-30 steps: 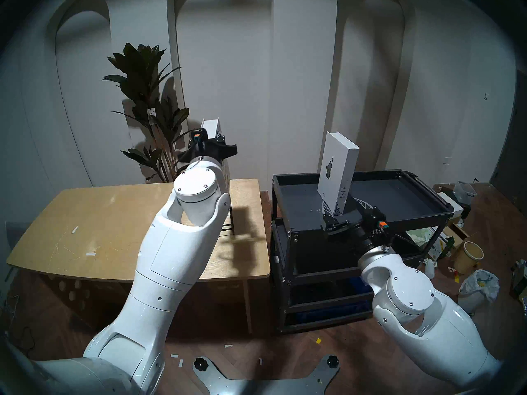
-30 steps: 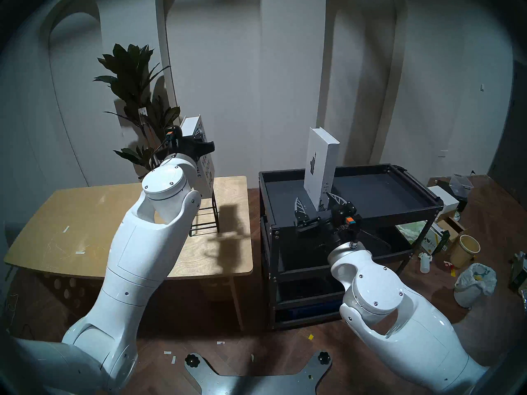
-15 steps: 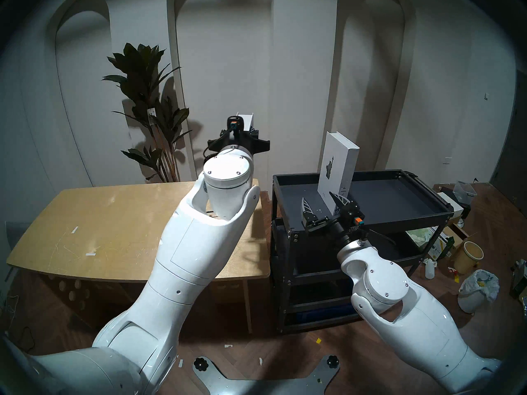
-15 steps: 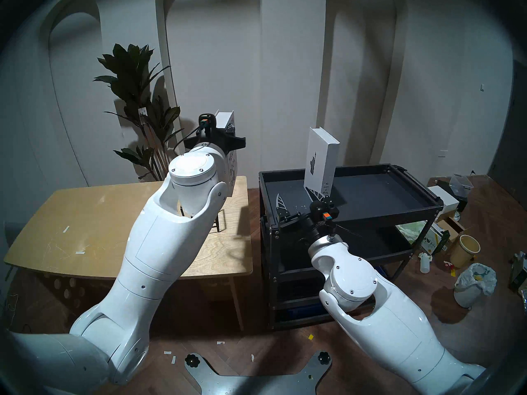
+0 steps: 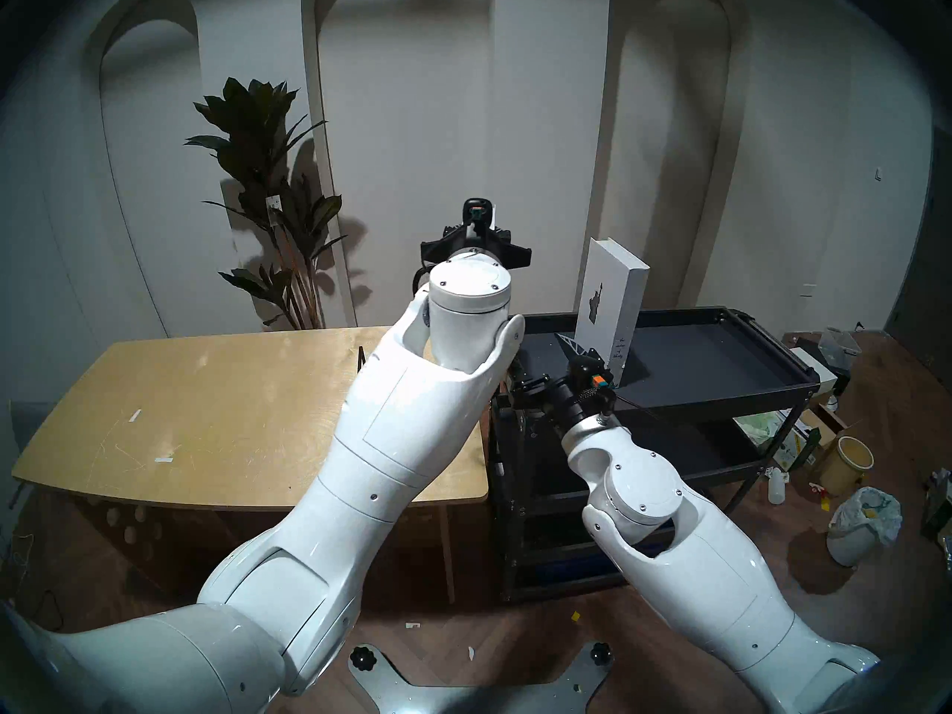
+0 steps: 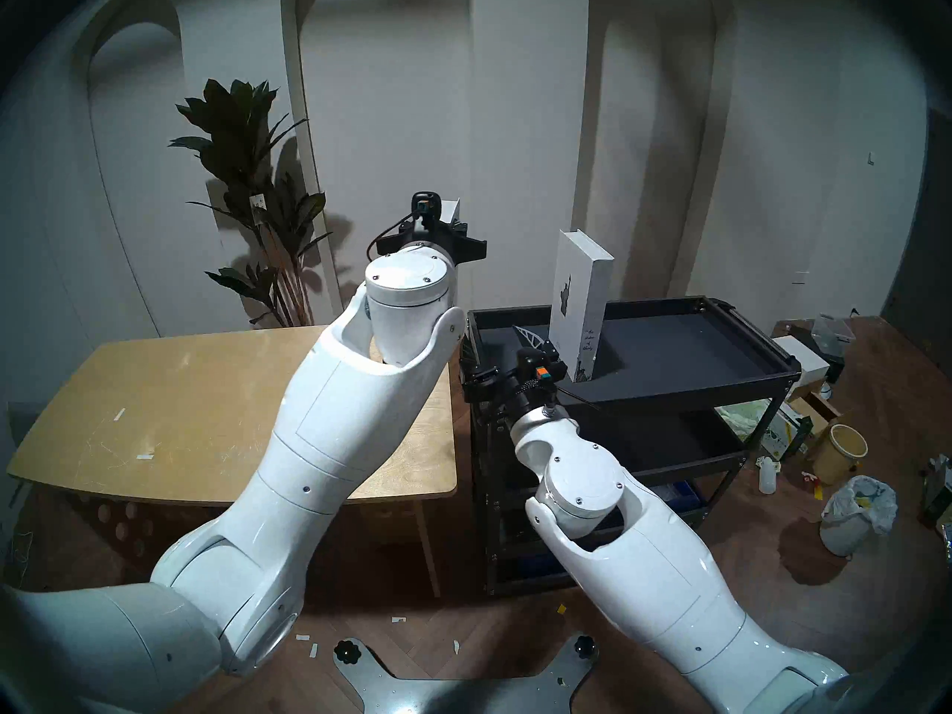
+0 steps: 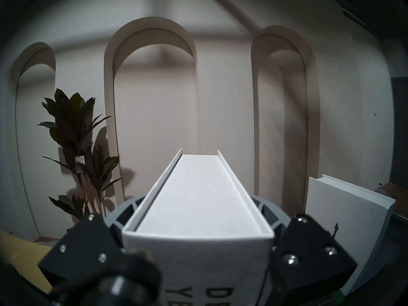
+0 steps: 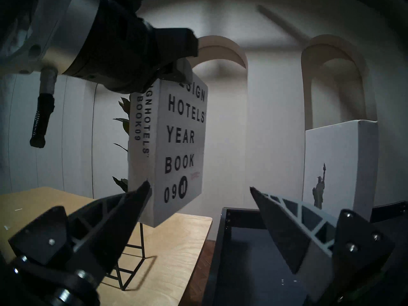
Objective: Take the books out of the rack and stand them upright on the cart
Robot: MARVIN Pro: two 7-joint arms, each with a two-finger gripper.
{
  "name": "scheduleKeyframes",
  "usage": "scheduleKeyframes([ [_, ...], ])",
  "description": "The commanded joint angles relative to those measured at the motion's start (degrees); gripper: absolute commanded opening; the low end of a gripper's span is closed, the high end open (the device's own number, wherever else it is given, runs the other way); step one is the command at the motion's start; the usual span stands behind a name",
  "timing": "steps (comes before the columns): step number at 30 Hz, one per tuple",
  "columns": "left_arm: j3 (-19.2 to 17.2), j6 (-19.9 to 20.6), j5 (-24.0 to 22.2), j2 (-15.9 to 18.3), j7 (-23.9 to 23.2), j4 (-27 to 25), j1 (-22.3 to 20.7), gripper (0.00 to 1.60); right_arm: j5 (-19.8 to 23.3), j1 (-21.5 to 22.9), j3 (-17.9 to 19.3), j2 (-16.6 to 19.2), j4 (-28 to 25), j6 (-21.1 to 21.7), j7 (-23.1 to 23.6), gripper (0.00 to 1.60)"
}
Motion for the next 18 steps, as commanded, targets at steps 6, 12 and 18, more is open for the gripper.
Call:
scheduleKeyframes([
  [6,1.2,0.0,1.9,-6.7,3.7,4.5,-8.0,0.00,-2.5,9.3,-1.9,-9.5,6.7,-0.8,-2.0,1.60],
  [12,1.6,-0.3,2.3,-7.4,5.9,6.7,-8.8,0.00,-4.3,12.3,-1.9,-12.6,11.8,-1.9,-3.4,1.60],
  [18,2.0,-0.6,2.7,-8.3,8.3,8.2,-9.7,0.00,-6.2,15.6,-2.8,-15.0,17.3,-4.1,-4.1,1.60],
])
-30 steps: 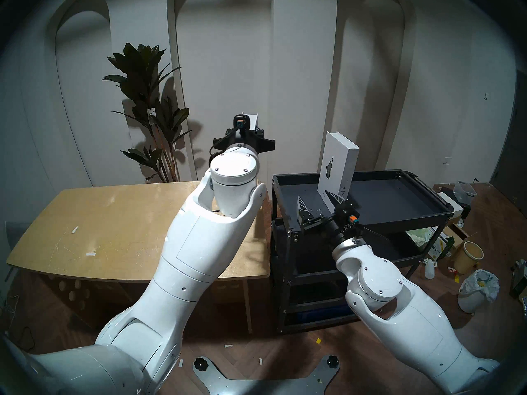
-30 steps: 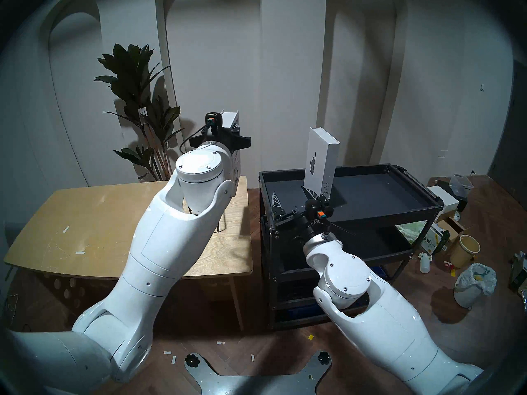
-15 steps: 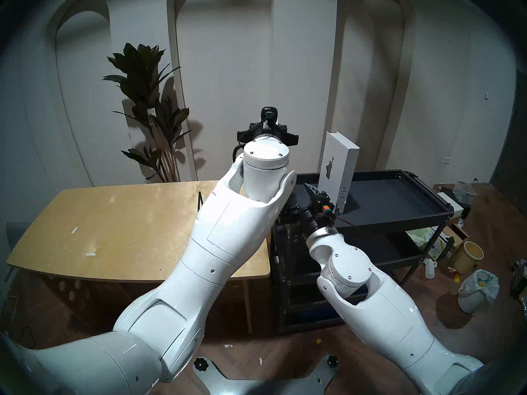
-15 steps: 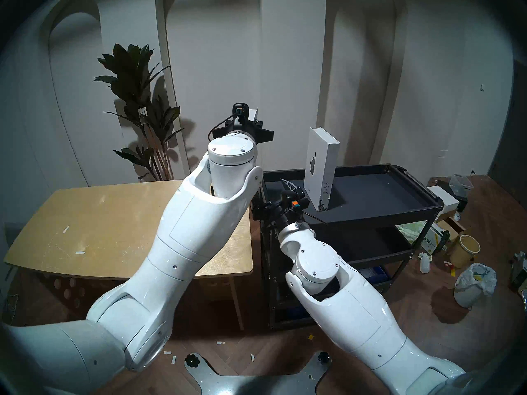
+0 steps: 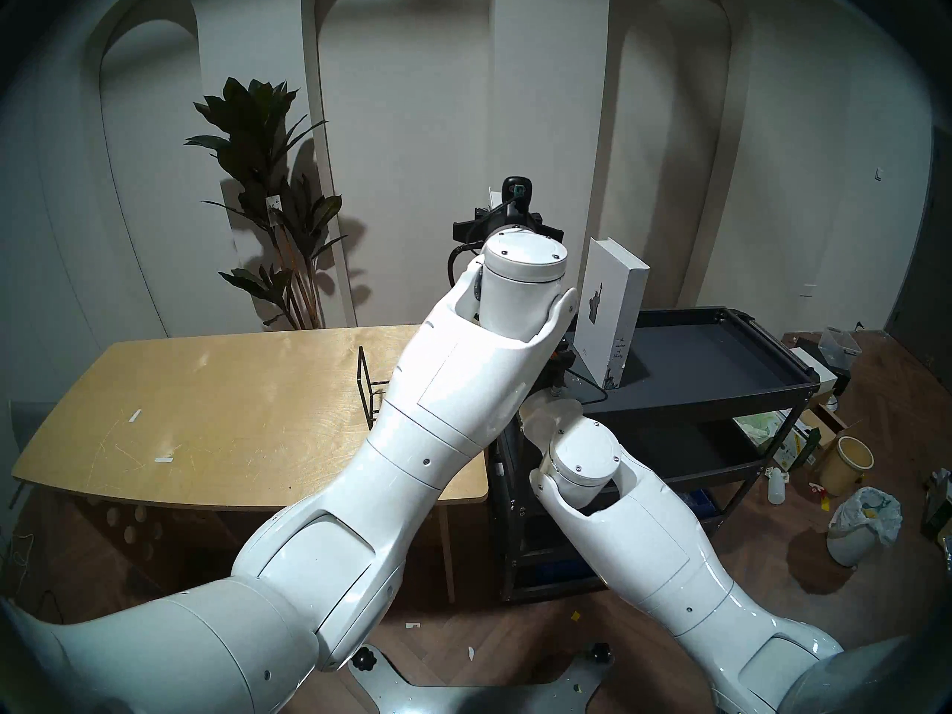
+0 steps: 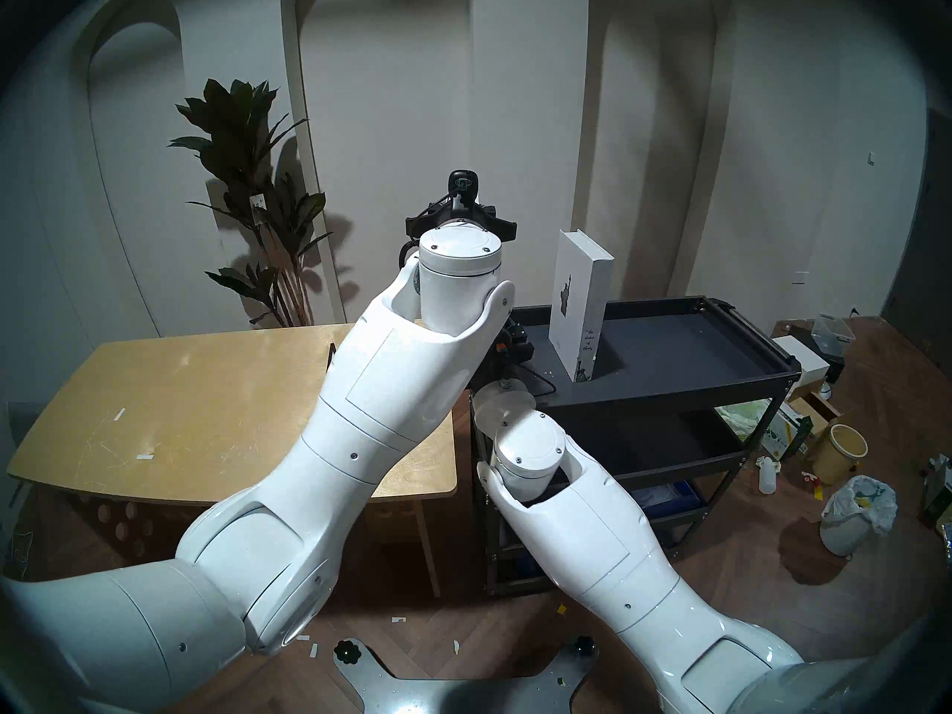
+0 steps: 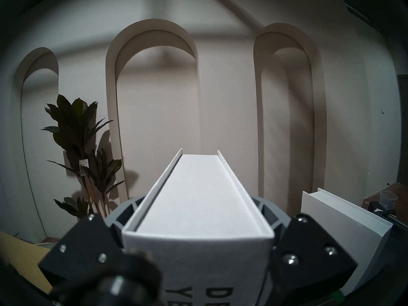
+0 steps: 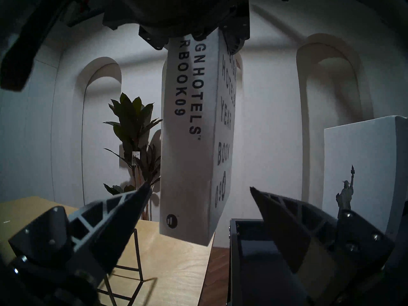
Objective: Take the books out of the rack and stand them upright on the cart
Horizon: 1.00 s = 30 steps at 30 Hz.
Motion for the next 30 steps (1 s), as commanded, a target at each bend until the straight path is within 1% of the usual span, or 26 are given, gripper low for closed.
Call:
scheduleKeyframes([
  [1,0.0,-0.7,0.9,-2.2,2.5,0.0,-3.9,0.00,-2.4,6.3,-0.5,-5.2,4.4,-3.2,-1.0,1.60],
  [7,0.4,-0.8,0.5,-2.9,4.7,0.7,-3.8,0.00,-3.9,10.0,-1.3,-7.9,10.9,-6.7,-2.2,1.60],
  [8,0.4,-0.7,0.2,-2.9,4.7,0.5,-3.8,0.00,-4.0,9.7,-1.0,-8.3,11.2,-7.3,-2.2,1.60],
  [10,0.7,-0.8,0.1,-3.2,5.4,0.5,-3.5,0.00,-4.4,11.5,-1.4,-9.2,13.7,-8.7,-2.7,1.60],
  [11,0.6,-0.6,-0.3,-3.2,5.5,0.3,-3.4,0.00,-4.6,11.5,-1.2,-9.4,14.2,-9.5,-2.7,1.60],
  [15,0.9,0.3,-1.3,-3.4,6.2,0.1,-2.3,0.00,-5.1,13.8,-1.5,-10.6,18.1,-12.5,-3.2,1.60],
  [19,1.6,0.9,-1.9,-2.9,7.0,0.6,-2.3,0.00,-5.0,14.4,-1.8,-11.7,21.1,-15.1,-3.9,1.60],
  [21,2.6,0.8,-1.9,-2.2,7.2,1.1,-2.4,0.00,-4.7,14.6,-1.8,-12.1,22.2,-16.2,-4.1,1.60],
  [25,4.3,0.1,-2.4,-1.2,7.3,2.6,-2.8,0.00,-4.5,15.1,-1.9,-12.7,24.6,-18.6,-4.5,1.60],
  [30,6.1,-0.9,-2.6,0.0,7.2,4.6,-3.6,0.00,-3.8,15.3,-1.6,-13.3,26.7,-20.4,-5.0,1.60],
])
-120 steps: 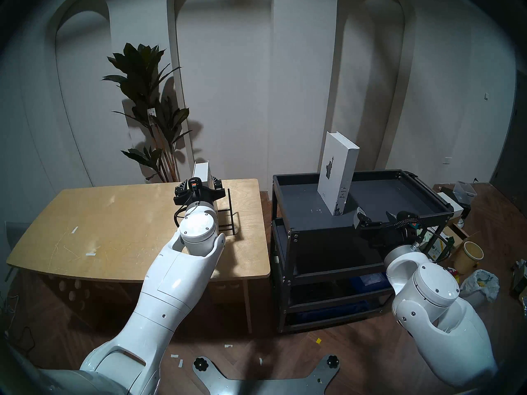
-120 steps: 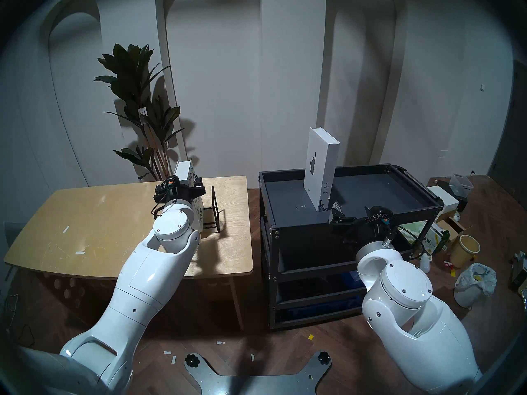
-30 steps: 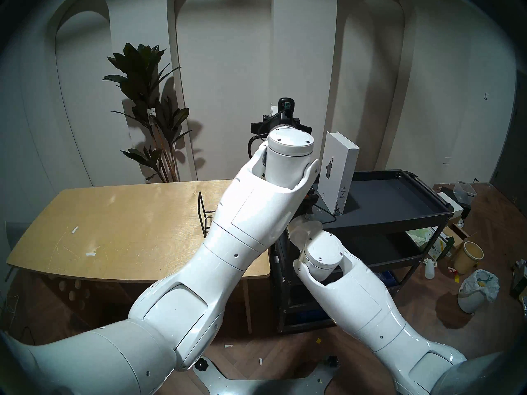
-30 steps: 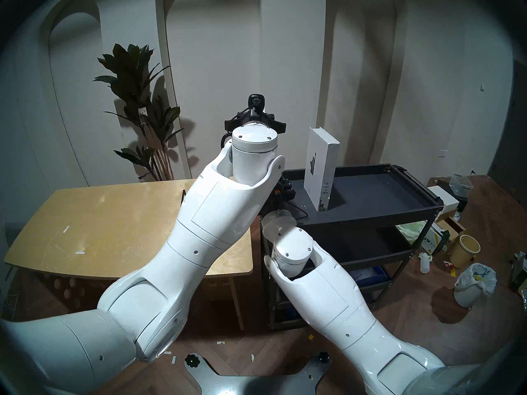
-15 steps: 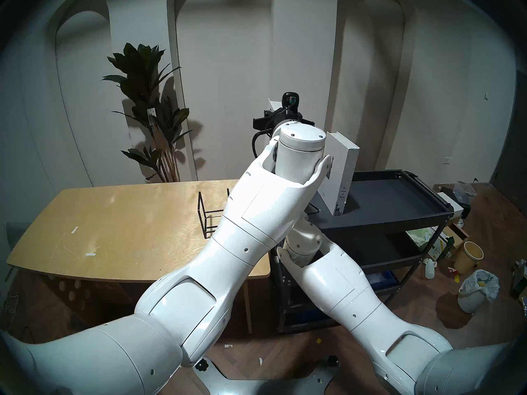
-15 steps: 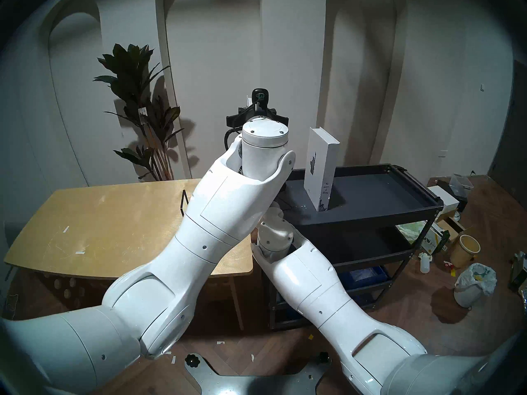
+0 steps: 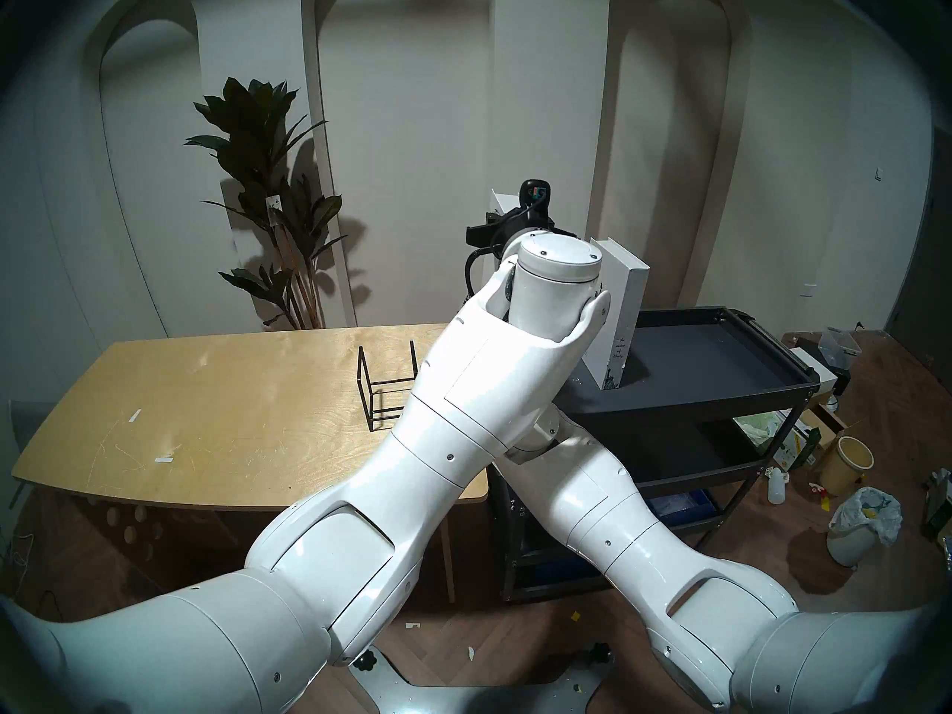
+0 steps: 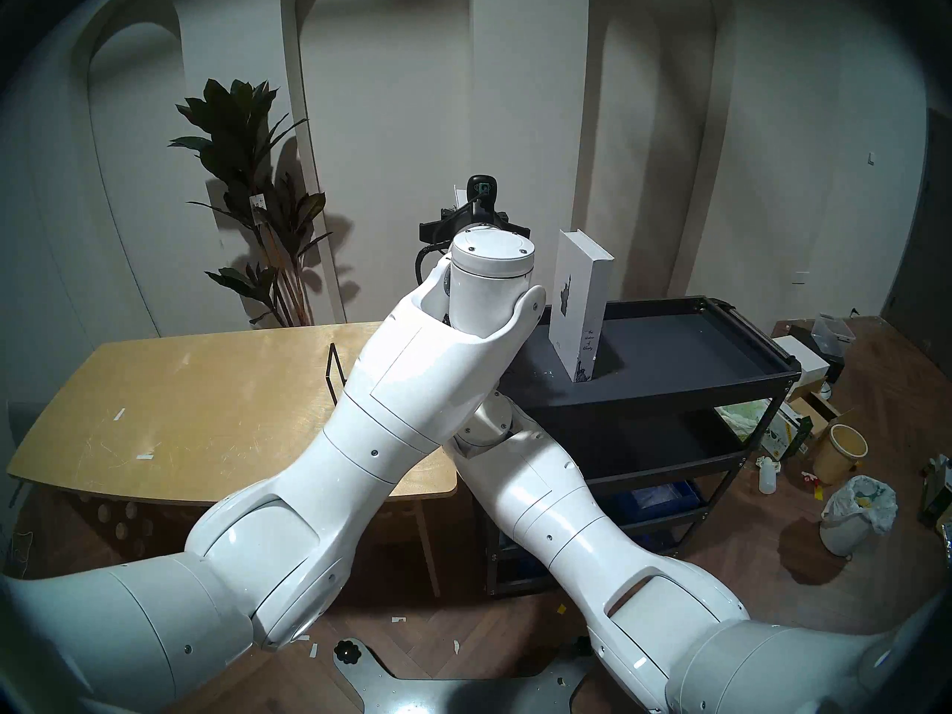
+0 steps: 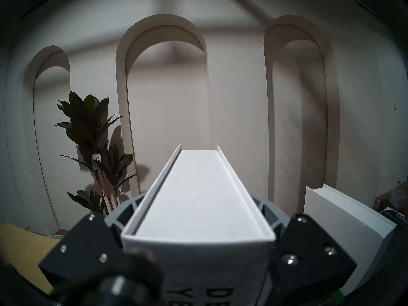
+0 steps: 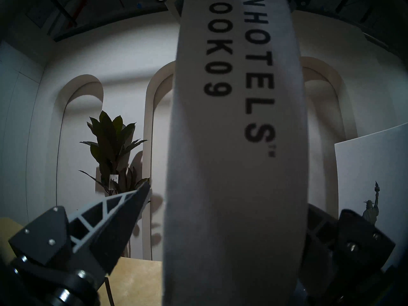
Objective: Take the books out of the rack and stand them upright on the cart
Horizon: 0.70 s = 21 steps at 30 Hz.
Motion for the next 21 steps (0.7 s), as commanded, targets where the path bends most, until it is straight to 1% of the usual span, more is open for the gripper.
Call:
scheduleKeyframes([
  [1,2.2,-1.6,0.4,1.4,-0.3,1.5,-2.4,0.00,0.8,2.6,0.4,-2.4,1.1,-3.9,-0.2,1.60],
  [11,4.9,-3.8,0.5,2.6,0.0,3.7,-4.3,0.00,2.7,3.4,0.9,-3.8,3.2,-7.3,-0.8,1.60],
  [21,6.6,-5.4,-0.2,3.3,0.1,4.4,-5.7,0.00,5.7,3.8,1.7,-4.6,3.7,-8.7,-1.0,1.60],
])
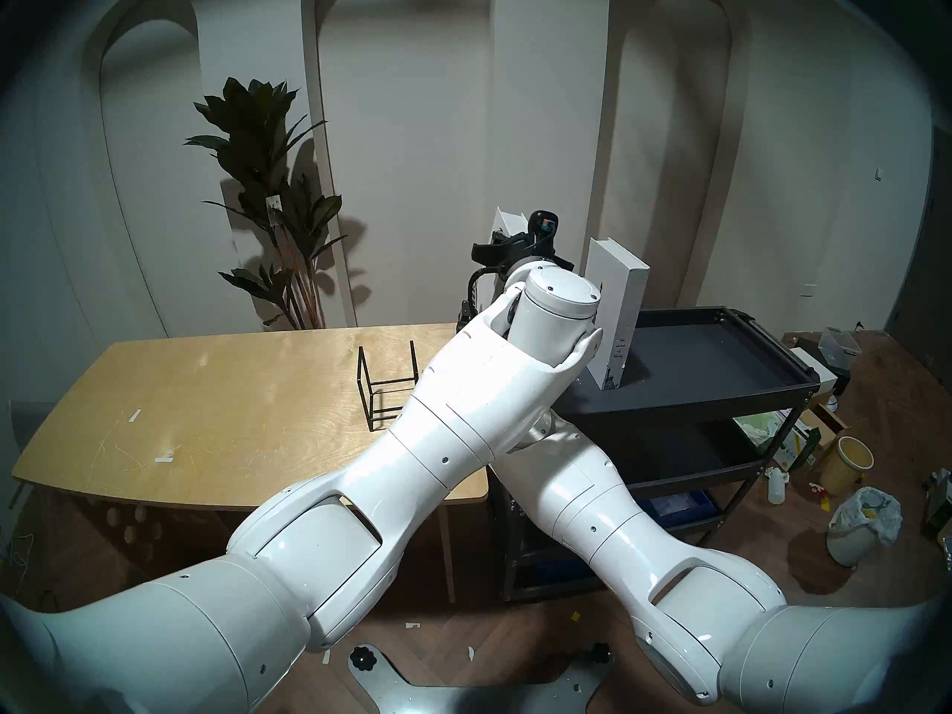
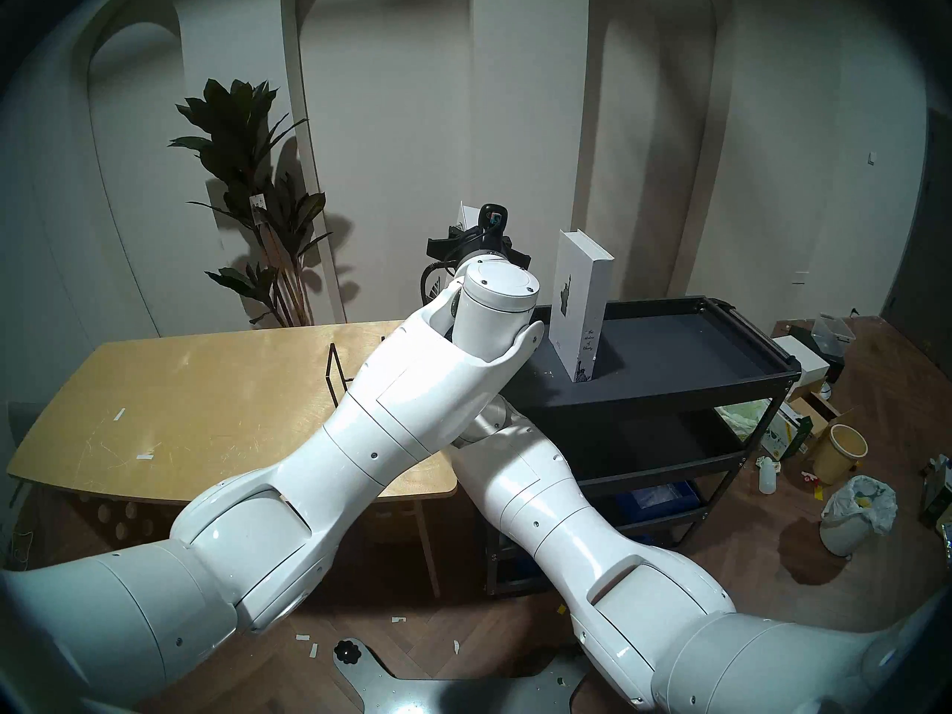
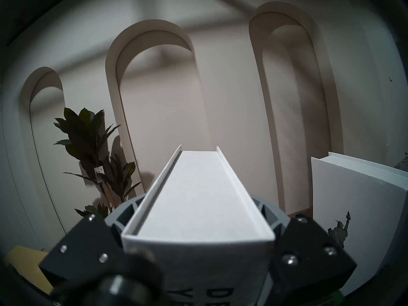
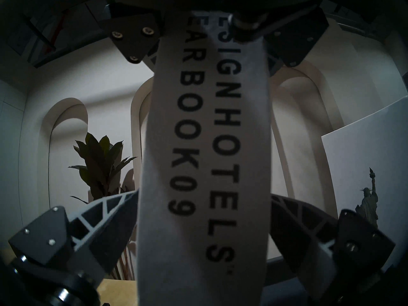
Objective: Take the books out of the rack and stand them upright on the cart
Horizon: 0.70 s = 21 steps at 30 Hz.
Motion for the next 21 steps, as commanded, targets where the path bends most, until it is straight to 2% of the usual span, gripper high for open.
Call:
scheduleKeyframes([
  [1,0.6,-1.8,-0.2,-0.1,0.1,-0.2,-3.7,0.00,1.8,1.6,0.6,-1.8,-0.6,-1.9,0.5,1.60],
  [10,1.2,-1.8,-1.4,-0.5,0.8,1.4,-5.0,0.00,5.3,2.1,2.1,-2.4,-0.2,-2.7,1.2,1.60],
  [19,1.3,-1.1,-3.7,-1.1,2.4,5.1,-6.8,0.00,7.7,2.2,2.1,-3.1,0.8,-3.3,2.6,1.60],
  [21,1.5,-1.1,-4.0,-1.3,2.8,6.0,-7.2,0.00,8.1,2.3,2.1,-3.2,1.0,-3.5,2.8,1.54],
])
